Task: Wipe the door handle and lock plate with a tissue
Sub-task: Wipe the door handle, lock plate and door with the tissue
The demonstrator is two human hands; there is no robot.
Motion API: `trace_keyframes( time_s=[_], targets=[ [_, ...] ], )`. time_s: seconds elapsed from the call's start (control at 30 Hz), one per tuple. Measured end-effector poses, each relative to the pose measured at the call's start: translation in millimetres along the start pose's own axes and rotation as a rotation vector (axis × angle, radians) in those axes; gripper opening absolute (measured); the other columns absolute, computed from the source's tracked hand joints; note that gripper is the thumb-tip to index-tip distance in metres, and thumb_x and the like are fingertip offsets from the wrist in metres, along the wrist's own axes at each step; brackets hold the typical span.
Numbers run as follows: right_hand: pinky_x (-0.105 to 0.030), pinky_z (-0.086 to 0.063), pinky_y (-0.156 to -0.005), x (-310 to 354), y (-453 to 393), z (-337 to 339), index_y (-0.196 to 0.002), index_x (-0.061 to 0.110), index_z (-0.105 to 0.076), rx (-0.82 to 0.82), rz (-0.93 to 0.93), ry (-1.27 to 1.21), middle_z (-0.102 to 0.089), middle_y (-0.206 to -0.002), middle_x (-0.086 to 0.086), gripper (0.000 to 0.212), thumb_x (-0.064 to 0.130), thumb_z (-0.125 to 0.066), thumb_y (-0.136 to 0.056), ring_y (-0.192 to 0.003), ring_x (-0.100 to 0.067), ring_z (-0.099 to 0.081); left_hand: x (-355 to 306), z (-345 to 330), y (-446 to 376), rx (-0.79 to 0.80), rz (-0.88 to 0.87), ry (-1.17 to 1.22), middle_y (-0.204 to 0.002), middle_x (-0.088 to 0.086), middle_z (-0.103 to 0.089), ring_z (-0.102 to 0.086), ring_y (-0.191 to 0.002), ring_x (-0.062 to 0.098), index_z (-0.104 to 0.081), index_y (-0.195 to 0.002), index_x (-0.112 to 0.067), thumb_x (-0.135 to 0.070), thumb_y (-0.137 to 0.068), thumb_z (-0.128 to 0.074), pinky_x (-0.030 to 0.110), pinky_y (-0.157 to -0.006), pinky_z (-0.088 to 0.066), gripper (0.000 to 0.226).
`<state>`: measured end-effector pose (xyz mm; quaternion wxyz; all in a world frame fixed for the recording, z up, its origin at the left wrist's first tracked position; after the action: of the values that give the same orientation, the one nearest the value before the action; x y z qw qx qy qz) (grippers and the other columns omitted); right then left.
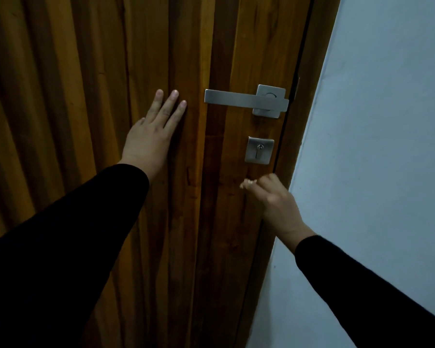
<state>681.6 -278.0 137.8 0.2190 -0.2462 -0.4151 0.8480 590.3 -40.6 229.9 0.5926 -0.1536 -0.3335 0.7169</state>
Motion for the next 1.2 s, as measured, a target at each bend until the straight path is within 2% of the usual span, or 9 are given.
trace_keyframes(
  time_s=[0.1, 0.3, 0.4, 0.53, 0.7, 0.87, 0.93, 1.03, 1.2],
  targets=[
    [-0.031, -0.051, -0.057, -3.2, -23.5, 5.5, -0.096, 0.002, -0.069, -0.061, -0.069, -0.005, -0.064, -0.084, -0.012, 0.031, 0.016, -0.042, -0.092, -0.078, -0.027, -0.058, -0.3, -0.4, -0.4, 0.007, 0.004, 0.013, -0.155, -0.001, 0.022, 0.019, -0.141, 0.024, 0.012, -0.148, -0.024, 0.005, -0.082, -0.059, 0.041, -0.105, -0.034, 0.101],
    [-0.029, -0.05, -0.051, 9.1, -1.8, -16.3, -0.097, 0.002, -0.07, -0.026, -0.026, 0.018, -0.062, -0.076, -0.008, 0.029, 0.013, -0.043, -0.092, -0.07, -0.023, -0.053, 2.4, -0.7, -0.6, 0.016, -0.001, 0.026, -0.155, -0.001, 0.022, 0.019, -0.141, 0.023, 0.011, -0.148, -0.025, 0.006, -0.081, -0.06, 0.038, -0.1, -0.039, 0.102],
    [-0.025, -0.046, -0.045, 15.6, 24.5, -34.8, -0.099, 0.003, -0.068, 0.05, 0.011, 0.043, -0.061, -0.076, -0.006, 0.017, 0.004, -0.065, -0.082, -0.074, -0.02, -0.046, 2.4, -1.6, 0.2, 0.014, -0.006, 0.033, -0.155, -0.001, 0.021, 0.019, -0.141, 0.023, 0.01, -0.148, -0.024, 0.007, -0.081, -0.06, 0.038, -0.101, -0.038, 0.102],
    [-0.021, -0.043, -0.041, 23.9, 49.5, -47.9, -0.093, 0.005, -0.07, 0.161, 0.046, 0.022, -0.062, -0.075, -0.004, 0.028, 0.004, -0.081, -0.067, -0.076, -0.015, -0.04, 2.9, -1.3, 0.8, 0.017, -0.008, 0.046, -0.155, -0.002, 0.022, 0.02, -0.141, 0.023, 0.011, -0.147, -0.025, 0.007, -0.08, -0.06, 0.04, -0.104, -0.035, 0.103],
    [-0.018, -0.036, -0.043, 22.3, 46.8, -42.1, -0.092, 0.008, -0.071, 0.179, 0.043, -0.011, -0.06, -0.073, -0.003, 0.027, -0.001, -0.078, -0.067, -0.074, -0.012, -0.036, 2.0, -2.0, 1.5, 0.001, -0.016, 0.055, -0.155, -0.002, 0.022, 0.02, -0.141, 0.023, 0.011, -0.148, -0.024, 0.009, -0.081, -0.057, 0.04, -0.105, -0.033, 0.101],
    [-0.022, -0.037, -0.052, 19.8, -12.3, -13.1, -0.099, 0.004, -0.07, -0.086, -0.058, -0.056, -0.059, -0.075, -0.008, 0.02, 0.009, -0.053, -0.09, -0.069, -0.021, -0.05, 2.2, -1.8, 2.1, -0.011, -0.023, 0.082, -0.156, 0.0, 0.019, 0.019, -0.141, 0.024, 0.008, -0.148, -0.022, 0.011, -0.081, -0.054, 0.043, -0.108, -0.032, 0.097],
    [-0.022, -0.039, -0.054, 19.0, -31.8, -8.9, -0.099, 0.004, -0.07, -0.132, -0.09, -0.023, -0.062, -0.078, -0.009, 0.017, 0.008, -0.056, -0.089, -0.071, -0.022, -0.054, 1.7, -1.6, 1.9, -0.005, -0.017, 0.079, -0.156, 0.0, 0.02, 0.019, -0.141, 0.024, 0.008, -0.148, -0.023, 0.011, -0.082, -0.054, 0.043, -0.107, -0.032, 0.097],
    [-0.023, -0.042, -0.054, 23.9, -34.9, -15.4, -0.099, 0.004, -0.07, -0.101, -0.097, 0.0, -0.063, -0.081, -0.009, 0.015, 0.004, -0.064, -0.086, -0.073, -0.022, -0.053, 1.5, -1.5, 1.4, 0.0, -0.007, 0.075, -0.156, -0.001, 0.02, 0.019, -0.141, 0.023, 0.008, -0.148, -0.024, 0.009, -0.082, -0.055, 0.043, -0.106, -0.032, 0.098],
    [-0.02, -0.045, -0.048, 40.4, 0.6, -38.2, -0.102, 0.005, -0.068, 0.055, 0.028, -0.012, -0.061, -0.08, -0.006, 0.022, 0.001, -0.069, -0.08, -0.071, -0.018, -0.052, 2.8, -1.9, 1.0, 0.008, -0.014, 0.082, -0.155, -0.002, 0.022, 0.02, -0.141, 0.023, 0.01, -0.148, -0.025, 0.01, -0.081, -0.055, 0.043, -0.105, -0.033, 0.099]
  ],
)
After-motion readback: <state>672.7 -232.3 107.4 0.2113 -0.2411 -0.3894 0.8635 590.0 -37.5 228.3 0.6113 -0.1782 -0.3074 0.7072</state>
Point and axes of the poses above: each hand's wrist, its own y-axis away from the middle knuckle, its own z-axis out of the back of the hand, x = y × z, the point moved 2 cm from there along -y, towards the middle knuckle
